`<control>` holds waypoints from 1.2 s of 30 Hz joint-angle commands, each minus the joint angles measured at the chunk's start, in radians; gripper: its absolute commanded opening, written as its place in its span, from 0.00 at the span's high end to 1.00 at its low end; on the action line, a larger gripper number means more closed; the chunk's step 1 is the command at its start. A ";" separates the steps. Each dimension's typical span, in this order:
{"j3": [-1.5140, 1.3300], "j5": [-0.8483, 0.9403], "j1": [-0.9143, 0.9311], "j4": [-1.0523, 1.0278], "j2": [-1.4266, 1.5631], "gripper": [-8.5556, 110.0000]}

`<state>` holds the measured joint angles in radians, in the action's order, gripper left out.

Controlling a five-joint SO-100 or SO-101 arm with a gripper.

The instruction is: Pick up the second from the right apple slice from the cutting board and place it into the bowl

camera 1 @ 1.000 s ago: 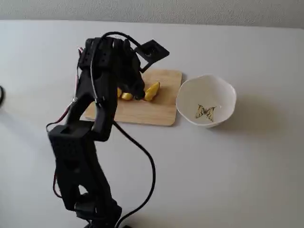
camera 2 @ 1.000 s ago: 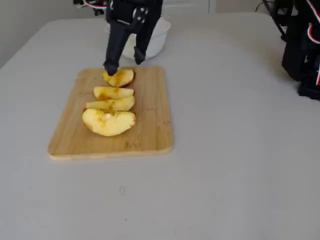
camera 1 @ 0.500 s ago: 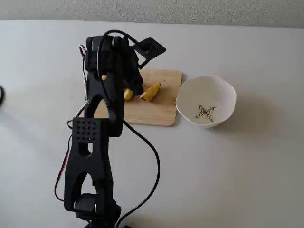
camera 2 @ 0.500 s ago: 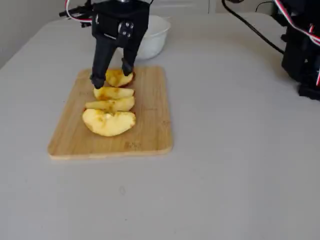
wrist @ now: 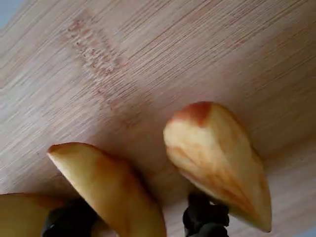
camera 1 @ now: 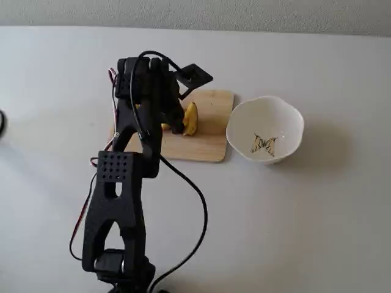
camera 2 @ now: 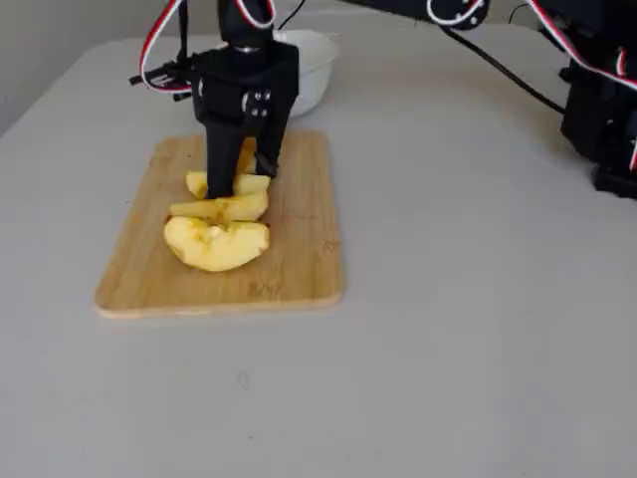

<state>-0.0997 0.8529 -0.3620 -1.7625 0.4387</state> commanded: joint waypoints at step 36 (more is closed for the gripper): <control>0.192 -0.278 0.468 -0.061 0.285 0.93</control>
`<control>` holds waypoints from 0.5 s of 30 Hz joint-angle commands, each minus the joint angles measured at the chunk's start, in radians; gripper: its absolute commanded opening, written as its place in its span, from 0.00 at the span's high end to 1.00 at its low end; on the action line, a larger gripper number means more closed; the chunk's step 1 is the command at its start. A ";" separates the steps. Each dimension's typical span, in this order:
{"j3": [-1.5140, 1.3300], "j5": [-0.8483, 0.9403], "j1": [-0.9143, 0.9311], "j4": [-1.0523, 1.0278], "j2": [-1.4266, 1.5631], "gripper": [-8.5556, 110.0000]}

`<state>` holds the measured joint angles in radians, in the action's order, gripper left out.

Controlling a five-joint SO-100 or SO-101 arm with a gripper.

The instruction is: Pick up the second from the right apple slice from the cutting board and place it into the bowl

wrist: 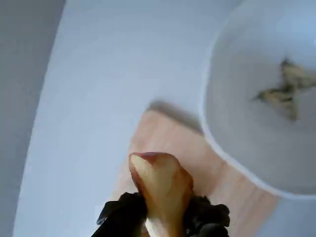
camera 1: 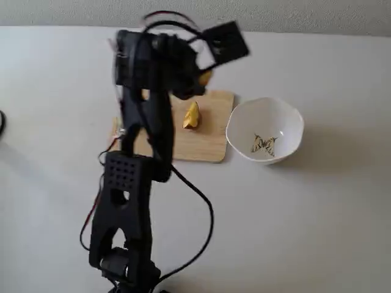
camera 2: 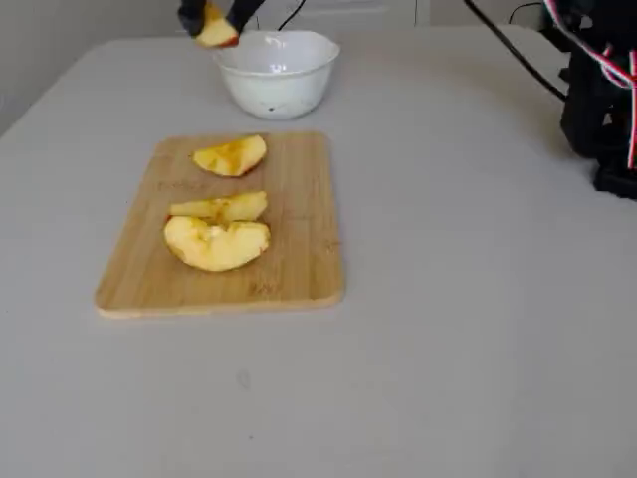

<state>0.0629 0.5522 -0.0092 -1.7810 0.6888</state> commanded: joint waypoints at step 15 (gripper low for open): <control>0.040 0.075 0.213 -0.040 -0.021 0.54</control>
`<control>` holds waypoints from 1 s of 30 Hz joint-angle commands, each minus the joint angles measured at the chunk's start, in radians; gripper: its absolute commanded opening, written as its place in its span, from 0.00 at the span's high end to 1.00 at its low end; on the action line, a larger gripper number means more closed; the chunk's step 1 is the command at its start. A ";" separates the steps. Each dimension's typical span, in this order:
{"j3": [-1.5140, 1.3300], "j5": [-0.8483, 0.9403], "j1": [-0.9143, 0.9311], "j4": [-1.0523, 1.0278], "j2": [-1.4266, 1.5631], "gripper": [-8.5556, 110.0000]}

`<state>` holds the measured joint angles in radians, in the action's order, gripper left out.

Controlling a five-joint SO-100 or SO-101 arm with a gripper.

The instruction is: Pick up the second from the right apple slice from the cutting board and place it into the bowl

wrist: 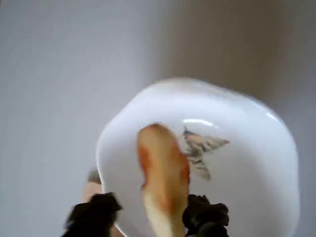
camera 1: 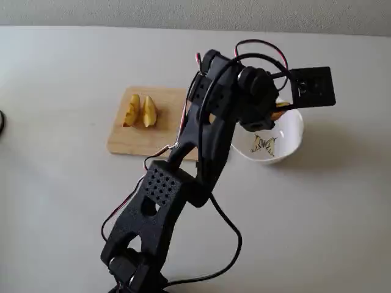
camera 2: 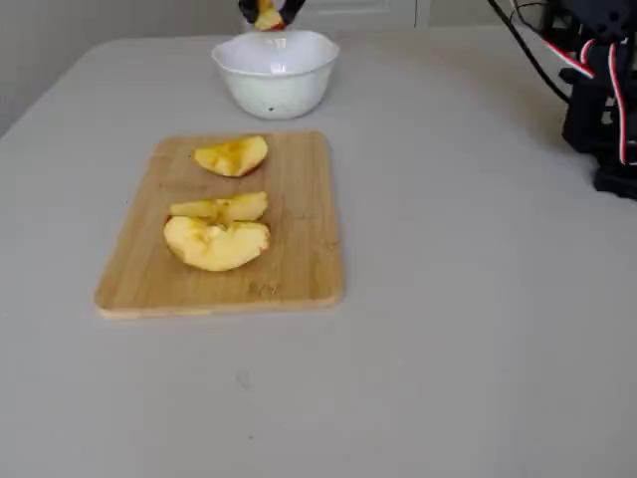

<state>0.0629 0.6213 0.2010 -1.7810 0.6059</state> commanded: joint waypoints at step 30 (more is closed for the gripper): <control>-1.781 -0.693 -0.512 0.256 2.296 0.93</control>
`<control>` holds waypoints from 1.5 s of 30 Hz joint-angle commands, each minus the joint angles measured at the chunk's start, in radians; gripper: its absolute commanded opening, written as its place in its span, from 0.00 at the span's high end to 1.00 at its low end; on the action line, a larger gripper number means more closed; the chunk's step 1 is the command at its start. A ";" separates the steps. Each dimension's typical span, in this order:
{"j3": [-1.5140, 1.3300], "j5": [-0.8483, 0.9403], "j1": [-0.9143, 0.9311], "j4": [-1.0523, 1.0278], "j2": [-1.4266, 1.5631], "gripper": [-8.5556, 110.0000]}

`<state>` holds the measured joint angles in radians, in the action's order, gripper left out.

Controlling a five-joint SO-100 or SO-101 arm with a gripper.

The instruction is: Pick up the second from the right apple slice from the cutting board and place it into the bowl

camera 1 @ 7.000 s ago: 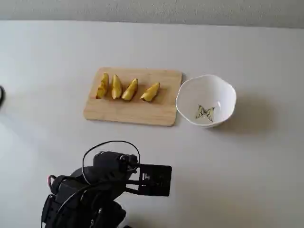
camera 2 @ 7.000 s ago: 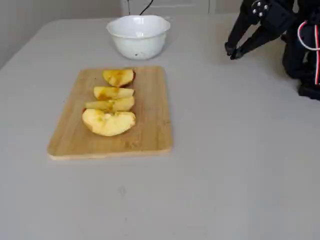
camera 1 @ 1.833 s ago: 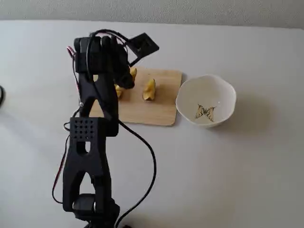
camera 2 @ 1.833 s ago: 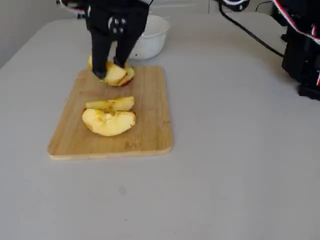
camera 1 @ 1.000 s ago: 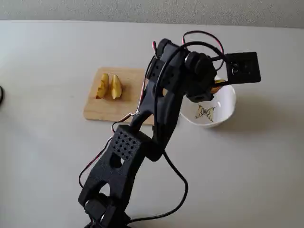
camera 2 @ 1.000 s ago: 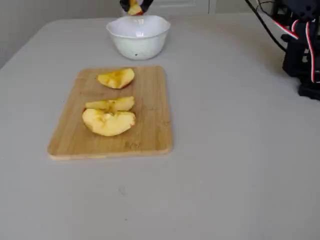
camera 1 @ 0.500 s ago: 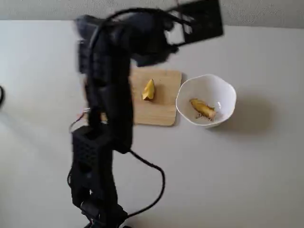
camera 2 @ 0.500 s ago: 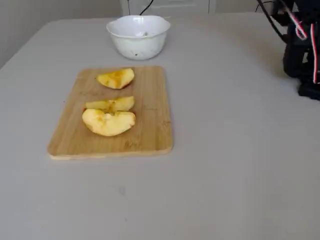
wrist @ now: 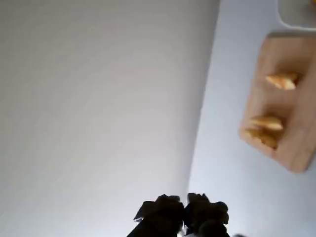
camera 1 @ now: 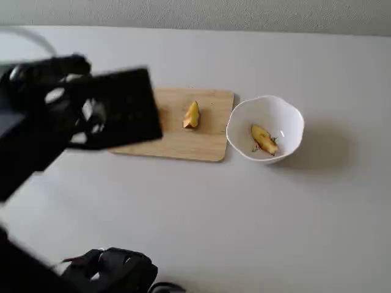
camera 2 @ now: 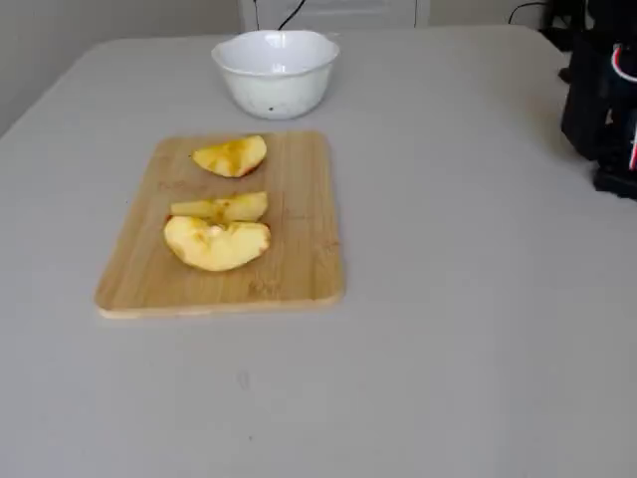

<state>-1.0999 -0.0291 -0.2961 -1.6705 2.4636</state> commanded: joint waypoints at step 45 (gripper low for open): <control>-1.881 0.086 0.156 0.422 0.827 0.93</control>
<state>-2.9821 0.0460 -0.1427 -1.2594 3.2919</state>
